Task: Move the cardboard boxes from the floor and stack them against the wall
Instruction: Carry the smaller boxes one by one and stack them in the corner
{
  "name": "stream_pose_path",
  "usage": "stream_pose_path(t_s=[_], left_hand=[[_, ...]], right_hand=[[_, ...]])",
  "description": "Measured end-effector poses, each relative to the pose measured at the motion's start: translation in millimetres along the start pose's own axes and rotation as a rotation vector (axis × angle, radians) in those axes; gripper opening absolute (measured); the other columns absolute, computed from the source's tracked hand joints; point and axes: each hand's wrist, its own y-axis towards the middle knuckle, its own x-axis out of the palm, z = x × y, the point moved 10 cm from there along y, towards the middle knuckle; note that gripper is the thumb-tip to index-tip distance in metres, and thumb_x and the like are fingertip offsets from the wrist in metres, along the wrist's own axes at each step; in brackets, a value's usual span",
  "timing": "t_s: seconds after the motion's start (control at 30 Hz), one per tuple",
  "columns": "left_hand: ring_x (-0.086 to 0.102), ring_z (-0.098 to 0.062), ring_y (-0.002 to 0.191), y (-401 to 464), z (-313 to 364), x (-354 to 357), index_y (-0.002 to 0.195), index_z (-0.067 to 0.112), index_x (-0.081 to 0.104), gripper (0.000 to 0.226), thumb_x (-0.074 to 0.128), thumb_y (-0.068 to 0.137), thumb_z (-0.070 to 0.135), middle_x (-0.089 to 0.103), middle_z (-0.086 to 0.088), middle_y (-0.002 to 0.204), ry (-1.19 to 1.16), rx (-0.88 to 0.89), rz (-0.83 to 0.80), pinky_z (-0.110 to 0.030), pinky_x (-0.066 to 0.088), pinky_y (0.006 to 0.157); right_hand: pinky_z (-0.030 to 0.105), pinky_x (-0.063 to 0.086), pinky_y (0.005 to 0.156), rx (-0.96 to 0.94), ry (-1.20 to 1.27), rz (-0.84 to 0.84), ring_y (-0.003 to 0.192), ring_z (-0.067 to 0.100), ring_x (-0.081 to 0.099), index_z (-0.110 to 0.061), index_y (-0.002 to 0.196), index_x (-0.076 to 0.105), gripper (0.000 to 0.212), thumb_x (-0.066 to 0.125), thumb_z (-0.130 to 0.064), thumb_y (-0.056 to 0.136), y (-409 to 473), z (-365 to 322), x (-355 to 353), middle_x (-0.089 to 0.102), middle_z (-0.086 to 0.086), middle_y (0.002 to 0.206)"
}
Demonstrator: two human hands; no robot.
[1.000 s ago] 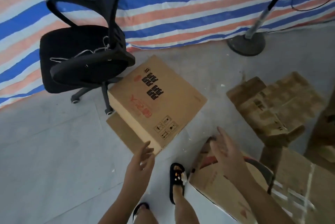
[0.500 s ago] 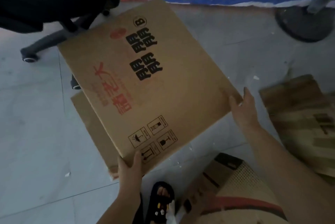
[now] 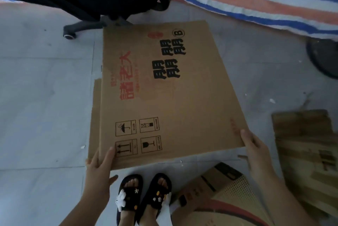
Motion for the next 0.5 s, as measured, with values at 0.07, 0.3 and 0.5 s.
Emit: stream_pose_path(t_s=[0.07,0.3,0.5], left_hand=[[0.054,-0.029,0.117,-17,17,-31,0.137,0.021,0.044,0.09,0.071,0.063,0.063,0.048,-0.006,0.135,-0.012,0.004,0.062,-0.054,0.05,0.089],[0.054,-0.027,0.093,-94,46,-140,0.119,0.013,0.055,0.042,0.056,0.09,0.043,0.058,-0.006,0.105,-0.137,-0.019,0.277,-0.051,0.05,0.083],[0.056,-0.028,0.092,-179,27,-257,0.095,0.026,0.06,0.04,0.058,0.077,0.062,0.06,0.003,0.092,-0.235,-0.067,0.496,-0.064,0.041,0.095]], right_hand=[[0.046,0.054,0.084,0.069,0.125,-0.032,0.119,0.025,0.053,-0.021,0.139,0.046,0.07,0.063,-0.049,0.077,-32,-2,8,0.051,0.001,0.139],[0.04,0.058,0.062,0.1,0.115,-0.16,0.103,0.031,0.062,-0.016,0.127,0.054,0.035,0.052,-0.03,0.095,-141,-54,47,0.065,0.005,0.116],[0.056,0.05,0.091,-0.017,-0.066,-0.333,0.101,0.027,0.064,-0.024,0.119,0.06,0.027,0.051,-0.035,0.095,-237,-99,107,0.066,0.003,0.115]])
